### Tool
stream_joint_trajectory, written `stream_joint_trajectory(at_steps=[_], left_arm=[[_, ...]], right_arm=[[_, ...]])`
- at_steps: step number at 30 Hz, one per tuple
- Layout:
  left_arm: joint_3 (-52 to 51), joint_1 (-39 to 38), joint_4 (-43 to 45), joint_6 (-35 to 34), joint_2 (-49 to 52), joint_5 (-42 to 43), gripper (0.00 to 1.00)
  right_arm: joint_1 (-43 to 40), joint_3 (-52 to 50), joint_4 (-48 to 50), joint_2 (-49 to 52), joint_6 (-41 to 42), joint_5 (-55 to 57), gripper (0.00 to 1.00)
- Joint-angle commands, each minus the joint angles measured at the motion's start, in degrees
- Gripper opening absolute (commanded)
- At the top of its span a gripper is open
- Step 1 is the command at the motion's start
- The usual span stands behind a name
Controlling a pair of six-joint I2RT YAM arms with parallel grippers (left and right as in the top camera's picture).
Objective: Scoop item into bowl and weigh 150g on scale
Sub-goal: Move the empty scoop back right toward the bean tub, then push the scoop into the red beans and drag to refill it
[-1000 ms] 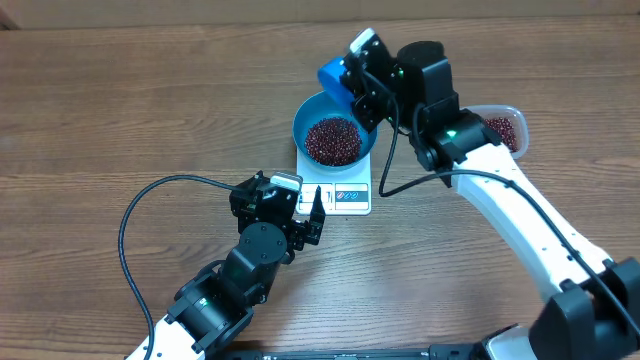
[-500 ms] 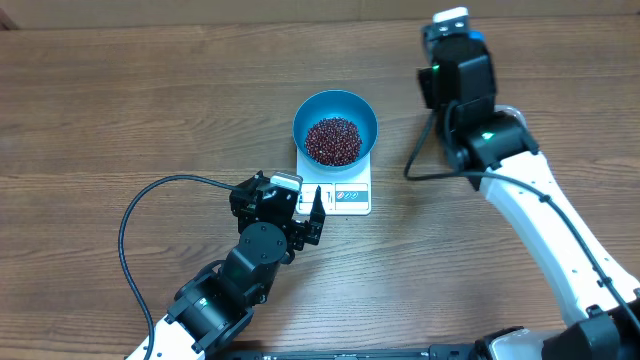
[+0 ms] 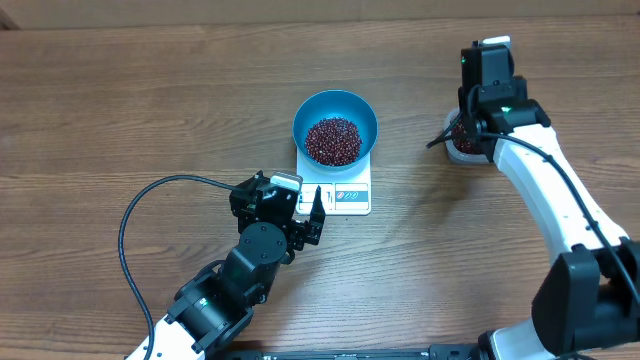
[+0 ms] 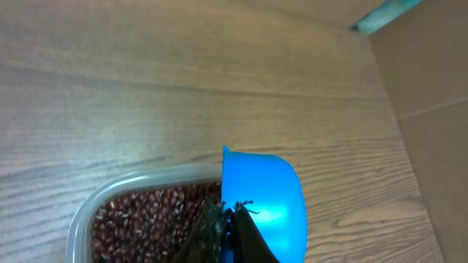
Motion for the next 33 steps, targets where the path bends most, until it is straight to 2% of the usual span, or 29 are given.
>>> stream_joint_trajectory(at_steps=[1,11,25,33], left_arm=[[-0.39,-0.37,0.15,-1.22,0.07,-1.03,1.0],[-0.39,-0.37,0.15,-1.22,0.07,-1.03,1.0],[-0.39,-0.37,0.15,-1.22,0.07,-1.03,1.0],[-0.39,-0.37,0.15,-1.22,0.07,-1.03,1.0]], right_arm=[[0.15,0.15,-0.52,1.33,1.97,-1.51,0.04],[0.15,0.07,-5.03,1.75,3.43,-7.1,0.04],[0.15,-0.66,-3.82,8.13,3.41,-8.02,0.04],[0.15,-0.66,-3.52,8.35,3.43,-9.75,0.04]])
